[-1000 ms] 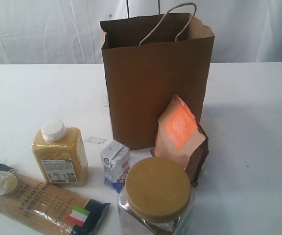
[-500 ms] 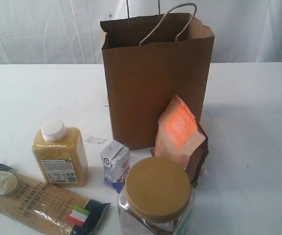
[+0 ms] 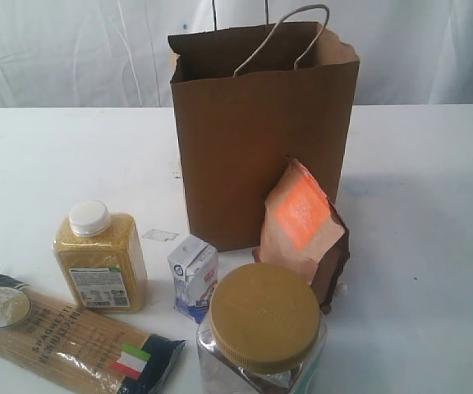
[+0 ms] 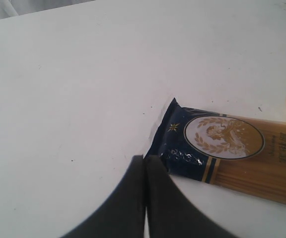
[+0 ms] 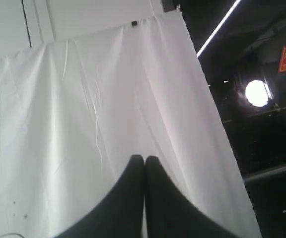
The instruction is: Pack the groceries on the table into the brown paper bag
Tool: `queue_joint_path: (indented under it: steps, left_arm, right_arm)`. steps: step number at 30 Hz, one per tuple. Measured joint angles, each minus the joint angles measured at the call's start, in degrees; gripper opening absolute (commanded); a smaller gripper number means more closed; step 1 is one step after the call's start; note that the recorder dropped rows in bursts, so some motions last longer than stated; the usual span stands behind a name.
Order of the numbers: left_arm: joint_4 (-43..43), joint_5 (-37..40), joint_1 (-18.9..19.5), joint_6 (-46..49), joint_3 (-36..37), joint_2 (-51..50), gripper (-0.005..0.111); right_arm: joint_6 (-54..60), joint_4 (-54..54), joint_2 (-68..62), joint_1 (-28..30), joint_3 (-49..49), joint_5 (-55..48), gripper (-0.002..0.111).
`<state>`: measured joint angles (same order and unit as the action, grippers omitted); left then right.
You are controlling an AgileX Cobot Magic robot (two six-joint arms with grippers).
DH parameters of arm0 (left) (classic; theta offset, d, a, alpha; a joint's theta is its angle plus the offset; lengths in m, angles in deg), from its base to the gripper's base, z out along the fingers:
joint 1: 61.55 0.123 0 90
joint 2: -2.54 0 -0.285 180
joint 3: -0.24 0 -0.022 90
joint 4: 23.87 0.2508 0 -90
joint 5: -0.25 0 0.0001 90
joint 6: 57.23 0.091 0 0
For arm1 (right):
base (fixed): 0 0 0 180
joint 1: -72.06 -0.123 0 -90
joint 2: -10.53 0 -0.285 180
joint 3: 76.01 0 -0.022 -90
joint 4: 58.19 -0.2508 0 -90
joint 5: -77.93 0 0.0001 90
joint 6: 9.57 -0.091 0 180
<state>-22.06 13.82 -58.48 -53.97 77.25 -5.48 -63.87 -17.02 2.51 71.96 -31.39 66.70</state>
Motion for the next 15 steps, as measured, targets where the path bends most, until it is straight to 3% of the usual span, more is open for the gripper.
queue_joint_path:
  steps: [10,13,15]
  left_arm:
    - [0.0,0.0,0.0,0.0,0.0,0.0,0.000]
    - [0.0,0.0,0.0,0.0,0.0,0.0,0.000]
    - [0.0,0.0,0.0,0.0,0.0,0.0,0.000]
  right_arm:
    - [1.0,0.0,0.0,0.5,13.9,11.2,0.000]
    - [11.2,-5.4,0.0,0.5,18.2,13.1,0.000]
    - [25.1,-13.1,0.0,0.5,21.5,13.6,0.000]
